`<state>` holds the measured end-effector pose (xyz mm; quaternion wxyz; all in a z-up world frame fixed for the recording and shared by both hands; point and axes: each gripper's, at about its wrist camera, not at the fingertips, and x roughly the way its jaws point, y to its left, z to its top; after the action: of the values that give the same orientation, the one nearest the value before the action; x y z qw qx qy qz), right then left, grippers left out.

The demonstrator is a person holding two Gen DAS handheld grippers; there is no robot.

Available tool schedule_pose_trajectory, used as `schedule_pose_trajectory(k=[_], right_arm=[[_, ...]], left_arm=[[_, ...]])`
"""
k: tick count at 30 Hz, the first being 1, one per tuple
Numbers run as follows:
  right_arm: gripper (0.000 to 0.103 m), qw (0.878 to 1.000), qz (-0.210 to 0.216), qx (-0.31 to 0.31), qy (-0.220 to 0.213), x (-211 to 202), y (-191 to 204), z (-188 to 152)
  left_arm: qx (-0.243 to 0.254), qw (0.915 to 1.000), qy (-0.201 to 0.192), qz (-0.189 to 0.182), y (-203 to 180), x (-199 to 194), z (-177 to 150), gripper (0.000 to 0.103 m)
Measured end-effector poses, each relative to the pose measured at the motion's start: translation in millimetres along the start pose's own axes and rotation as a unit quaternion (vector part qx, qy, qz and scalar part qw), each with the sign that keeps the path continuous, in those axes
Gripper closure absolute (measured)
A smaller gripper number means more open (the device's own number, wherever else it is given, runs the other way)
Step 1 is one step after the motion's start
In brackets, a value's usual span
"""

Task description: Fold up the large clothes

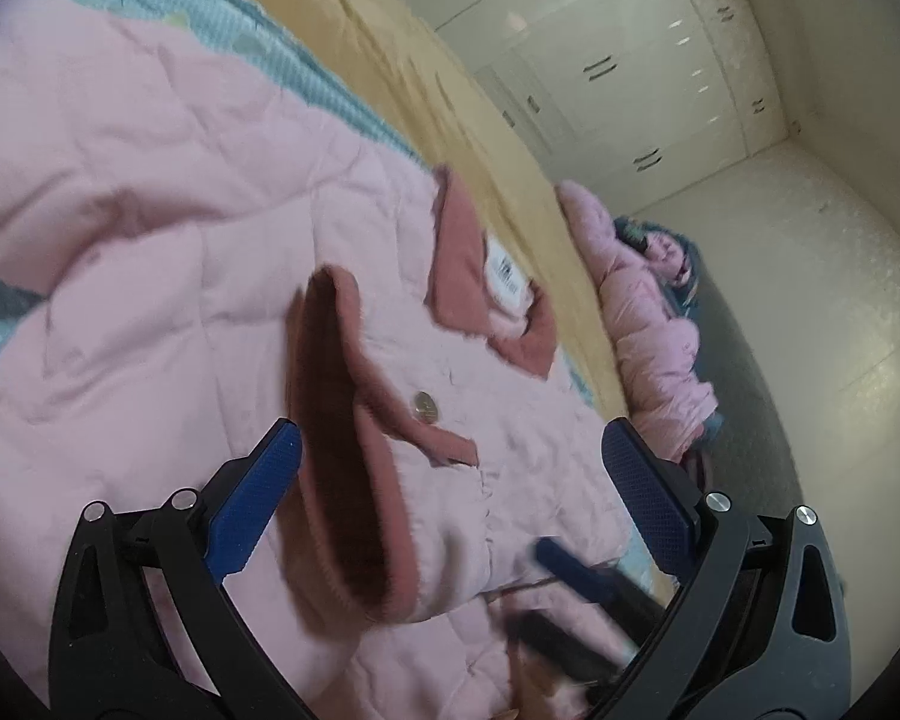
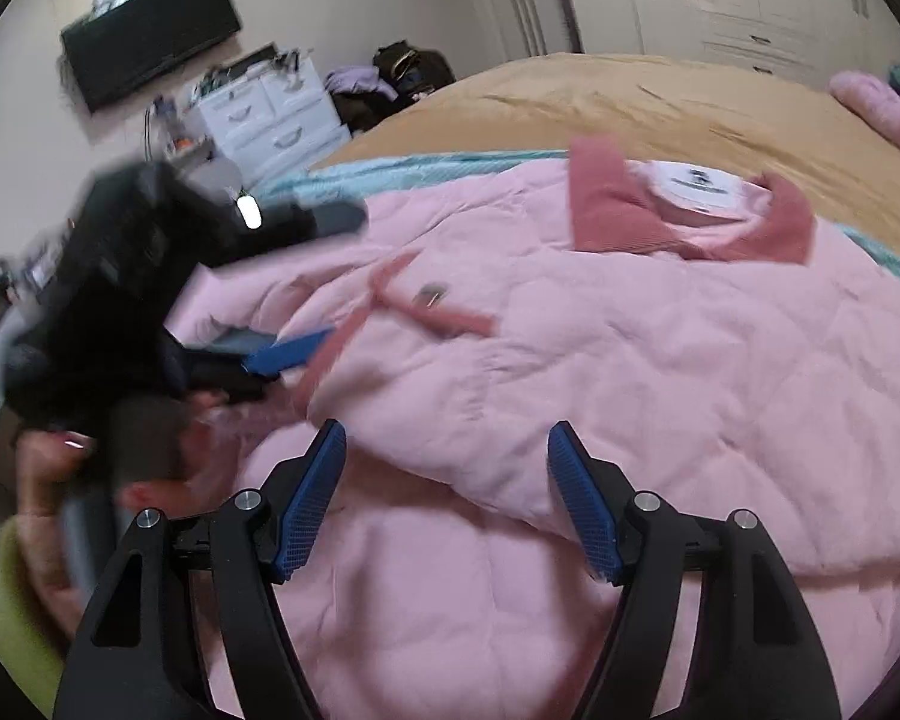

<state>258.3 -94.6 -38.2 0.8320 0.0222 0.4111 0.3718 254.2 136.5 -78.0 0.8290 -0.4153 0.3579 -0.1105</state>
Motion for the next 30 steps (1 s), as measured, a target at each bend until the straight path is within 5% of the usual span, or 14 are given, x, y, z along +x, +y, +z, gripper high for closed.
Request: schedule_pose_trajectory(k=[3,6,9,14,20,23,30], right_arm=[[0.034,0.999,-0.017,0.033,-0.021,-27.0,-25.7,-4.5],[0.036,0.996,-0.042,0.064,-0.037,-52.4,-50.6,-14.9],[0.041,0.993,-0.061,0.093,-0.042,-73.9,-72.4,-27.5],[0.044,0.984,-0.125,0.107,-0.061,-115.7,-104.0,-34.6],[0.044,0.968,-0.188,0.135,-0.099,-137.3,-138.6,-19.2],[0.044,0.966,-0.195,0.141,-0.090,-123.9,-145.6,-14.8],[0.043,0.968,-0.207,0.131,-0.054,-76.7,-151.9,-7.0]], left_arm=[[0.012,0.9997,0.012,0.019,-0.3,12.6,-5.3,0.009],[0.092,0.9932,0.007,0.070,-20.4,25.0,-15.5,0.016],[0.147,0.9809,-0.007,0.127,-30.6,34.8,-19.1,0.089],[0.249,0.9548,-0.042,0.157,-63.0,27.2,-26.1,0.098],[0.286,0.9371,-0.115,0.164,-87.5,-8.3,-1.3,0.099],[0.288,0.9349,-0.104,0.179,-77.3,-2.3,3.0,0.099],[0.249,0.9443,-0.052,0.209,-36.0,21.5,4.5,0.099]])
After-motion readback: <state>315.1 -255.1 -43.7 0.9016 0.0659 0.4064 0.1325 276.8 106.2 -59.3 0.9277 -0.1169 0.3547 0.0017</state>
